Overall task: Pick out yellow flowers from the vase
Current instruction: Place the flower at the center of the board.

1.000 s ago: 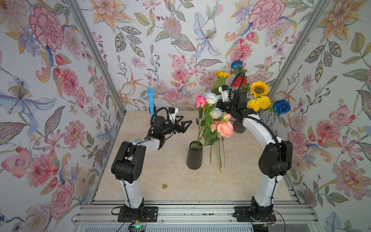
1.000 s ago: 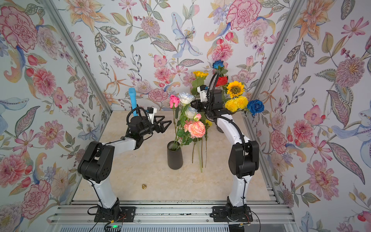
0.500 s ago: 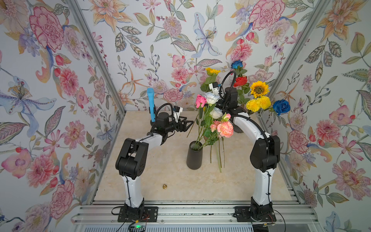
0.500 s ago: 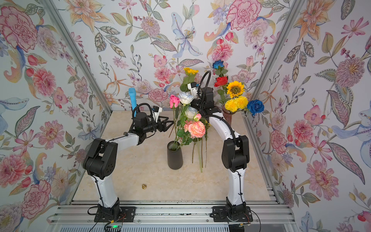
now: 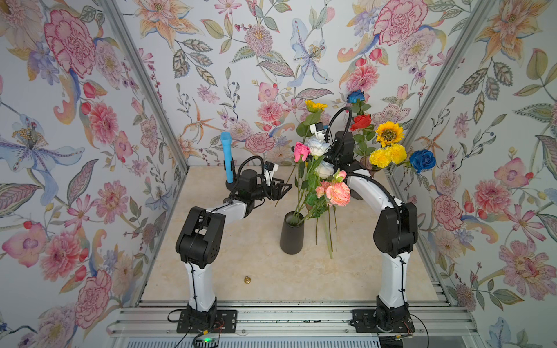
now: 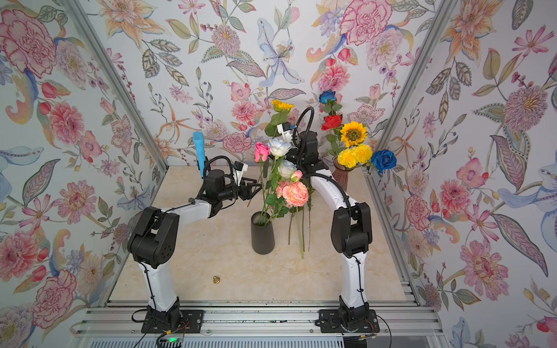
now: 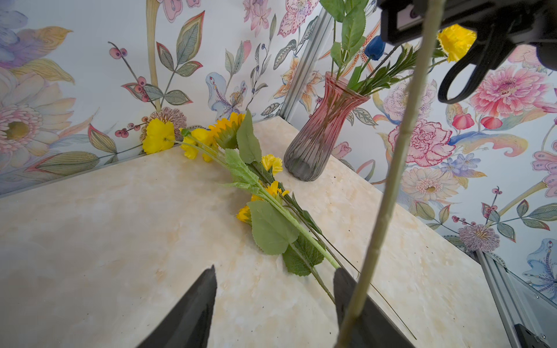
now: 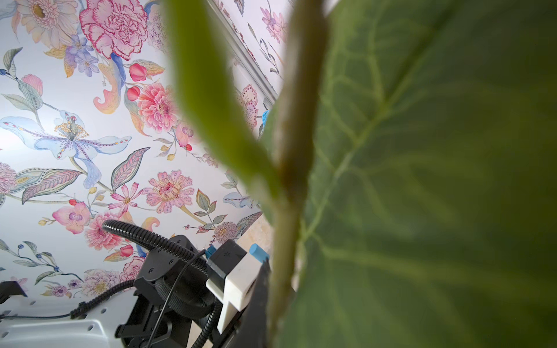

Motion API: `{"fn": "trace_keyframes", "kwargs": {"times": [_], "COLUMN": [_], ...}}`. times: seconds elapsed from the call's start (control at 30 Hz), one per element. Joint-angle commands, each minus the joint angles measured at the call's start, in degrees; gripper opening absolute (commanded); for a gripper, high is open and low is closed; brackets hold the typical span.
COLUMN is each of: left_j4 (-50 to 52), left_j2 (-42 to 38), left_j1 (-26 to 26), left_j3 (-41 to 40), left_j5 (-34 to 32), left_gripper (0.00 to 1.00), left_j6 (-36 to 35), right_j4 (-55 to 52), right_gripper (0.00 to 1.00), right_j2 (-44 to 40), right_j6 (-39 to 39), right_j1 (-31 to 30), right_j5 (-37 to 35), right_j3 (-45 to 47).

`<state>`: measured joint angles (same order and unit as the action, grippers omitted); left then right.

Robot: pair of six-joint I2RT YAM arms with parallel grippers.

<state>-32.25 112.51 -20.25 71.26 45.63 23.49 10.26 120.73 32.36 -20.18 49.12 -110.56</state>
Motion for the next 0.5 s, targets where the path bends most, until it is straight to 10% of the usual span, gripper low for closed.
{"fn": "trace_keyframes", "kwargs": {"times": [0.0,0.47], "left_j4": [1.31,1.53], "left_j2": [0.35,0.17], "left_j1": [-0.40,-0.85], "left_j3": [1.52,1.85], "left_j5": [-1.28,-0.30], "left_gripper": [0.56,0.07], "left_j6": [-2.13,-1.60], "right_j4": [2.08,-6.30], "right_gripper": [0.00,0.03], "right_j2": [1.64,1.97], "right_j6": [1.08,-6.07], "right_j1": [-0.94,-1.22], "right_j5": [1.25,-2.48], "right_j3": [-0.62,-1.24]}}
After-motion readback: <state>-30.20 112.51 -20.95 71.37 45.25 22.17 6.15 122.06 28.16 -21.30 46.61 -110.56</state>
